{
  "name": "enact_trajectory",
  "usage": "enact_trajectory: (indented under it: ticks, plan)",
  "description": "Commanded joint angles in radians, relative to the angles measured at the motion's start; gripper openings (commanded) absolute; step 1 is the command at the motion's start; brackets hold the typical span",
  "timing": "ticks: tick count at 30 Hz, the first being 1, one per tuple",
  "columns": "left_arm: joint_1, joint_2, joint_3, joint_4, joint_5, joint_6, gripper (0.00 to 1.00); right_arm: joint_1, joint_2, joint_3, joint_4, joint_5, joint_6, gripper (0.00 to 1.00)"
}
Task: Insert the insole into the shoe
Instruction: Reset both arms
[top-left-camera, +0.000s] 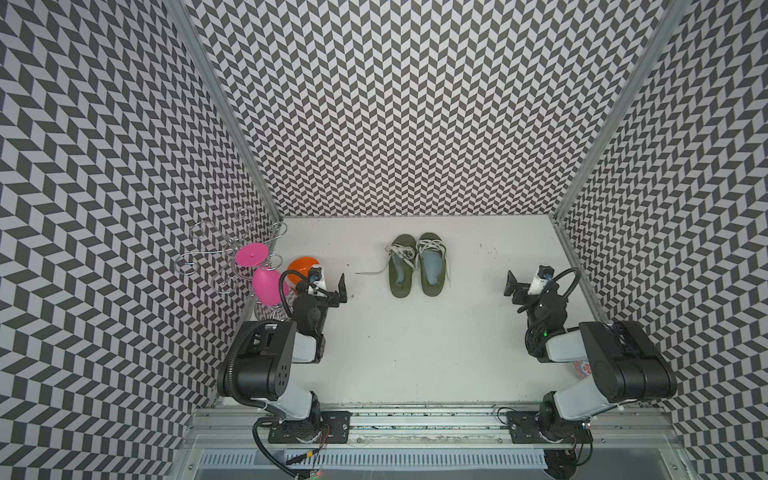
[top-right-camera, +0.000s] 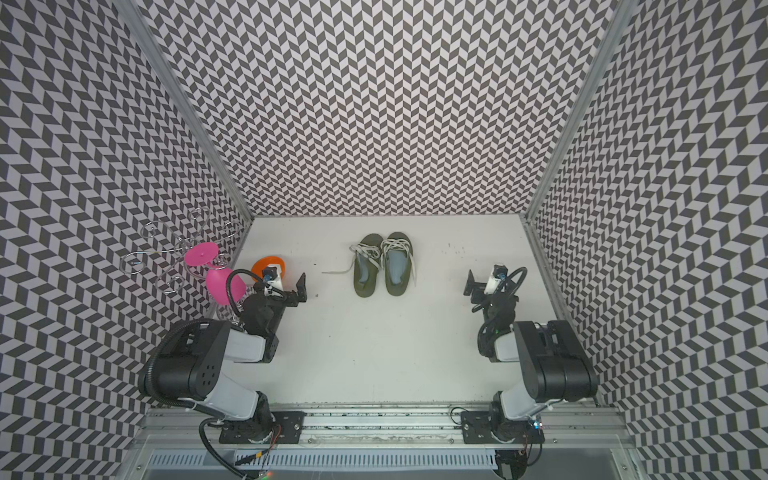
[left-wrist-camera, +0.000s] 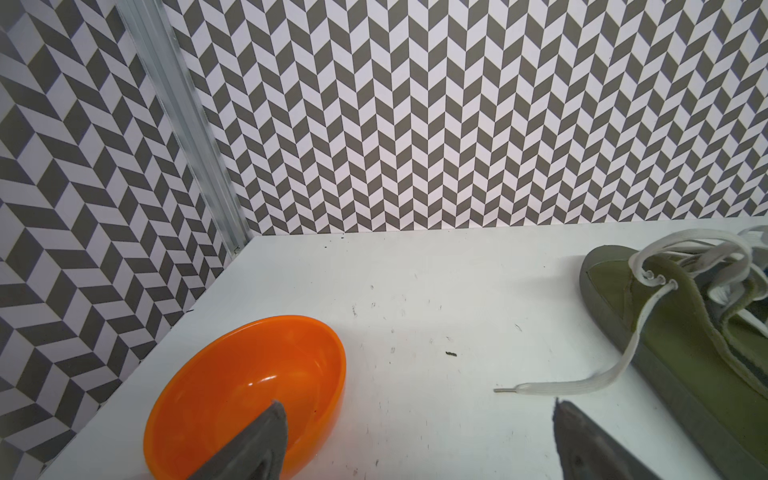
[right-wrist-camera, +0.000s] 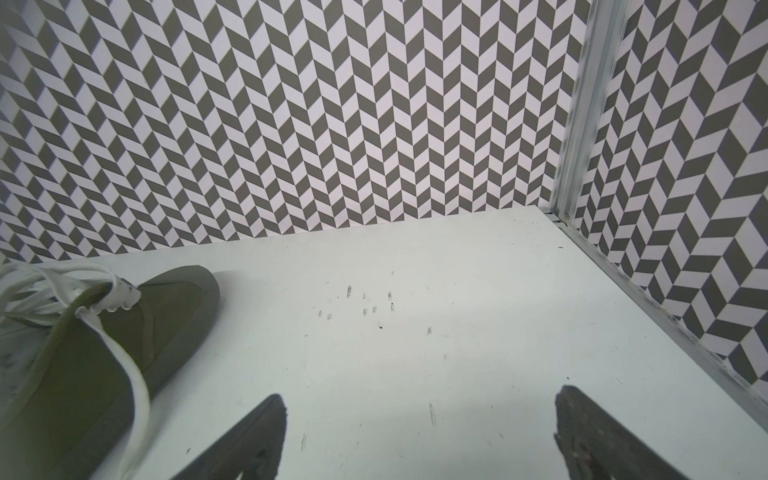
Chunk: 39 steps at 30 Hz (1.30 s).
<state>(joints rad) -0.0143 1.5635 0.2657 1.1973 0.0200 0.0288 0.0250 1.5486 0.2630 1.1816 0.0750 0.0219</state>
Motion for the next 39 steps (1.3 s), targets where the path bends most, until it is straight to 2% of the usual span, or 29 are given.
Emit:
enact_trajectory:
  ticks: [1, 10, 14, 15, 17, 22, 24, 27, 32, 39]
  plan:
    - [0.002, -0.008, -0.005, 0.043, -0.008, -0.009, 1.00, 0.007, -0.012, 0.007, 0.041, -0.015, -0.022, 1.00]
    - [0.003, -0.007, -0.005, 0.044, -0.008, -0.009, 1.00, 0.007, -0.008, 0.004, 0.053, -0.031, -0.028, 1.00]
    - [0.003, -0.008, -0.006, 0.043, -0.008, -0.008, 1.00, 0.001, -0.034, -0.060, 0.118, -0.237, -0.104, 1.00]
    - [0.003, -0.007, -0.005, 0.044, -0.008, -0.009, 1.00, -0.001, -0.032, -0.084, 0.158, -0.203, -0.093, 1.00]
    - [0.002, -0.008, -0.005, 0.043, -0.008, -0.008, 1.00, -0.004, 0.008, -0.055, 0.175, 0.021, 0.014, 1.00]
    - [0.003, -0.007, -0.004, 0.043, -0.005, -0.009, 1.00, 0.004, -0.041, -0.090, 0.147, -0.250, -0.116, 1.00]
    - [0.002, -0.007, -0.005, 0.043, -0.006, -0.009, 0.99, 0.000, -0.034, -0.102, 0.194, -0.214, -0.091, 1.00]
    - [0.002, -0.008, -0.005, 0.041, -0.006, -0.010, 1.00, -0.002, 0.022, -0.050, 0.168, -0.121, -0.044, 1.00]
    - [0.004, -0.007, -0.004, 0.041, -0.005, -0.009, 0.99, -0.003, -0.015, 0.014, 0.023, -0.118, -0.053, 1.00]
    - [0.004, -0.007, -0.005, 0.043, -0.005, -0.009, 1.00, -0.002, 0.006, -0.005, 0.095, -0.114, -0.047, 1.00]
